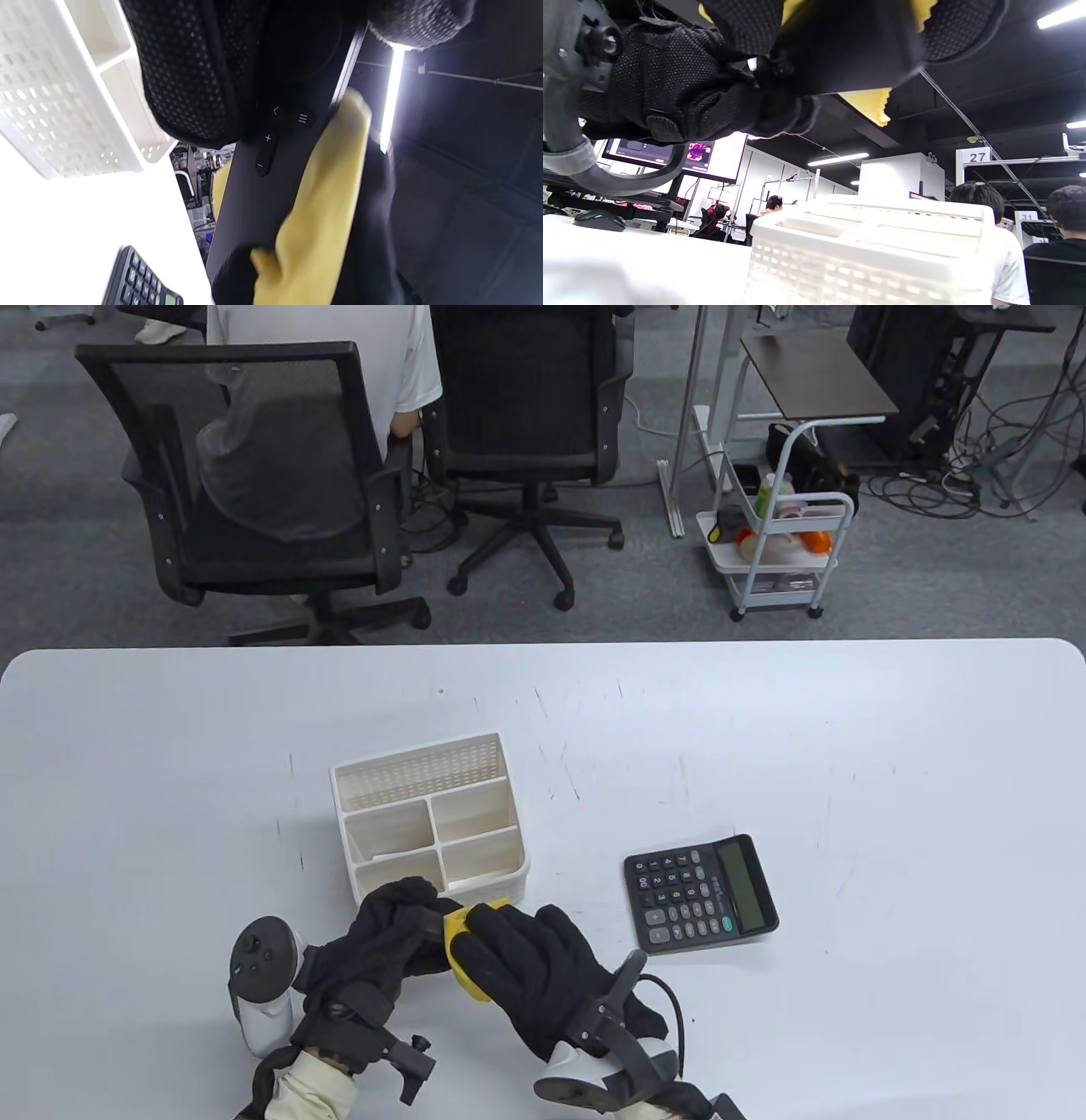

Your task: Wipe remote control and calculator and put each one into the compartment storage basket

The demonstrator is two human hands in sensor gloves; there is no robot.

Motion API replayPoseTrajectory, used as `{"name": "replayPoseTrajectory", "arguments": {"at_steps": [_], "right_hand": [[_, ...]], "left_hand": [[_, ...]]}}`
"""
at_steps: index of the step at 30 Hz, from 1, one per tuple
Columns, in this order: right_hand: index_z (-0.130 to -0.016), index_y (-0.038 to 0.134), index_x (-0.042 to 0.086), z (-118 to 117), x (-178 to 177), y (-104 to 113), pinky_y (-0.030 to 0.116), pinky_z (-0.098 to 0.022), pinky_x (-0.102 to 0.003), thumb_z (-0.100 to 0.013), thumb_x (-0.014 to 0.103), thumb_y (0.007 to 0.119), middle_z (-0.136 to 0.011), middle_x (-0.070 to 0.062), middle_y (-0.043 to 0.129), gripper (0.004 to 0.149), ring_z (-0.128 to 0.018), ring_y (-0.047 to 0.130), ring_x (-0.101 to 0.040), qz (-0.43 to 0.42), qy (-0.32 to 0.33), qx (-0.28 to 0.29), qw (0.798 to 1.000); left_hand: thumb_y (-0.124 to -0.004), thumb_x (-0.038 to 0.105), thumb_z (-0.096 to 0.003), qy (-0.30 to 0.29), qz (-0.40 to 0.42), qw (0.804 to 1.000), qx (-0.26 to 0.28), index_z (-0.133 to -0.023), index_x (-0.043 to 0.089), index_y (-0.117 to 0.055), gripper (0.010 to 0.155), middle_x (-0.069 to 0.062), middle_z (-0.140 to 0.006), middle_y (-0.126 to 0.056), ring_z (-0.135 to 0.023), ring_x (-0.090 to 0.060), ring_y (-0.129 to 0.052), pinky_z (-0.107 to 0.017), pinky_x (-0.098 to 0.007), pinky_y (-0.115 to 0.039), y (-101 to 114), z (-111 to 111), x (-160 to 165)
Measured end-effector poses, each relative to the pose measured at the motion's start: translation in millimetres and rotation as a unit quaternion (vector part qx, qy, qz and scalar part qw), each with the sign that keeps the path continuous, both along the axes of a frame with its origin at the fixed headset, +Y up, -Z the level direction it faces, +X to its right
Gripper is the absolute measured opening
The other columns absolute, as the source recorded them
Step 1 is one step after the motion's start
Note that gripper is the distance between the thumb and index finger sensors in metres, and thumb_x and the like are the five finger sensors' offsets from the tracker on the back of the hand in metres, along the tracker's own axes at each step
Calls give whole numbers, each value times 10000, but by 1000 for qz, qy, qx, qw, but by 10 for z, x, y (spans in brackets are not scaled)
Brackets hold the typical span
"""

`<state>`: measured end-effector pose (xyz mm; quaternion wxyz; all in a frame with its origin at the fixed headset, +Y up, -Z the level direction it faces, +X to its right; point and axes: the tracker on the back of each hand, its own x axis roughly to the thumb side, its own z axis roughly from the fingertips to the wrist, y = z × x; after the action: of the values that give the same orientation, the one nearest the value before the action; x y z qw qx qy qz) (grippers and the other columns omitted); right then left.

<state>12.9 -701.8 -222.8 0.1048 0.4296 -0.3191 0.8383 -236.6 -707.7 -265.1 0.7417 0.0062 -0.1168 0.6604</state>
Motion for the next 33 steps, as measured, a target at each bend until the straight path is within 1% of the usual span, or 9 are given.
{"name": "replayPoseTrajectory", "arguments": {"at_steps": [9, 14, 17, 19, 23, 25, 27, 30, 33], "right_hand": [[-1080, 545, 130, -82, 134, 4, 641, -591, -664, -558, 215, 704, -1076, -220, 687, 552, -883, 790, -430, -51, -9, -27, 998], [-1085, 545, 107, -126, 155, -18, 640, -590, -668, -561, 220, 700, -1063, -215, 717, 558, -876, 797, -438, -97, -16, -92, 991], [-1093, 524, 71, -138, 121, -31, 634, -590, -674, -565, 219, 690, -1053, -226, 724, 573, -867, 800, -445, -98, -19, -116, 988], [-1100, 488, 51, -149, 94, -45, 639, -589, -670, -567, 222, 683, -1060, -229, 705, 593, -872, 792, -449, -76, -34, -129, 988], [-1090, 492, 12, -141, 79, -25, 681, -568, -643, -559, 201, 693, -1020, -236, 744, 598, -824, 838, -446, -76, -41, -115, 990], [-1071, 512, -33, -128, 79, 6, 719, -544, -619, -552, 175, 684, -960, -223, 797, 585, -755, 899, -401, -86, -50, -96, 990], [-1064, 522, -54, -129, 82, 25, 734, -532, -608, -547, 162, 681, -935, -219, 814, 583, -721, 923, -378, -118, -36, -117, 985], [-1063, 534, -55, -112, 44, 31, 732, -531, -609, -544, 154, 683, -929, -219, 819, 579, -708, 927, -377, -154, -11, -165, 974], [-1056, 548, -61, -115, 28, 23, 742, -526, -598, -543, 162, 697, -911, -223, 837, 579, -690, 942, -362, -183, -2, -188, 965]], "left_hand": [[-699, 577, -520, 26, 24, 999, 9, -995, 131, -575, 663, -171, -885, -882, -691, -304, -1078, -455, -309, -1016, 32, 6, -107], [-706, 566, -518, 13, 14, 1000, 23, -1001, 142, -565, 658, -172, -902, -866, -709, -317, -1064, -470, -315, -1009, 33, 12, -78], [-714, 570, -516, 0, -7, 999, 40, -1005, 154, -564, 660, -167, -910, -861, -712, -323, -1061, -476, -319, -1005, 69, 37, -17], [-724, 573, -510, 9, -32, 998, 54, -1002, 162, -573, 658, -164, -908, -866, -704, -326, -1064, -470, -319, -1008, 105, 62, 21], [-725, 613, -510, 14, -29, 999, 43, -986, 177, -592, 659, -149, -896, -876, -695, -309, -1073, -463, -310, -1010, 88, 72, 22], [-724, 632, -503, -6, -24, 999, 43, -1003, 171, -562, 699, -139, -911, -860, -716, -310, -1058, -480, -322, -994, 84, 65, 39], [-735, 595, -513, -42, -34, 998, 44, -1023, 170, -513, 700, -96, -940, -829, -752, -296, -1031, -507, -336, -965, 87, 54, 99], [-777, 532, -516, -60, -79, 994, 50, -1026, 250, -533, 631, -17, -978, -806, -833, -280, -962, -572, -394, -897, 74, 49, 211], [-809, 521, -493, -40, -107, 992, 57, -946, 377, -660, 498, 36, -992, -771, -864, -246, -889, -614, -420, -840, 53, 59, 263]]}}
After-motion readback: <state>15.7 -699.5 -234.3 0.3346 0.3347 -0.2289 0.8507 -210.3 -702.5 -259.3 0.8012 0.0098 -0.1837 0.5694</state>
